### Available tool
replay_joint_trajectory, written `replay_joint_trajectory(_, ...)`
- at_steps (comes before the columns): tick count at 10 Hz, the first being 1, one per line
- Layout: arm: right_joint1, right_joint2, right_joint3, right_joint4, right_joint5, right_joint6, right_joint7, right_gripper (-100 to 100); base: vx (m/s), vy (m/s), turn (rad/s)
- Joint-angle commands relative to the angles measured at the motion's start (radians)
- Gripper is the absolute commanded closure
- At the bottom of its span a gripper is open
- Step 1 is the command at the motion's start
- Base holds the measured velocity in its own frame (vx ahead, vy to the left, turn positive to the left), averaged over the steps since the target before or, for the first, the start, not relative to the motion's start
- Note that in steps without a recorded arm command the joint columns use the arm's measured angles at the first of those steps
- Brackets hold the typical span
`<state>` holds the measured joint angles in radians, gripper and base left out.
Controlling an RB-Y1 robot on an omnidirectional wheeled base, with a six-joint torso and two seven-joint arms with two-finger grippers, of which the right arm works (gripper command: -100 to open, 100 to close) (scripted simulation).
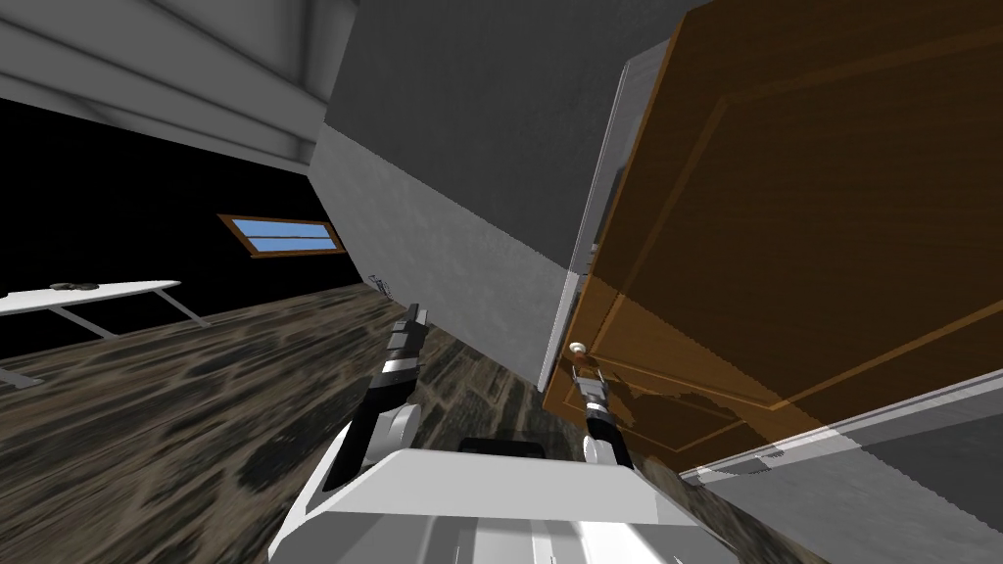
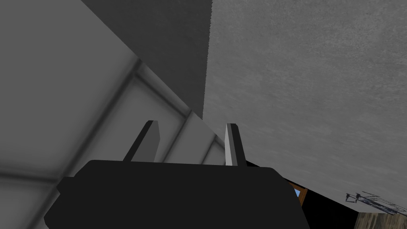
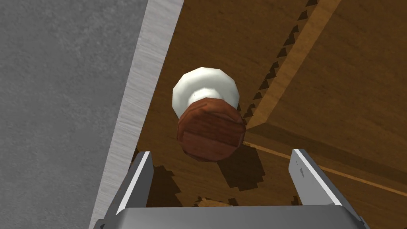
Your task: Pull the door open
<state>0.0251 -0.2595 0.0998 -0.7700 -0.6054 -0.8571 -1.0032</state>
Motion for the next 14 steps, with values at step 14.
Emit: replay_joint_trajectory(14, -0.007, -0.012, 0.06, -0.01, -0.131, 0.012, -0.314, -100, -0.022, -0.007, 0.026)
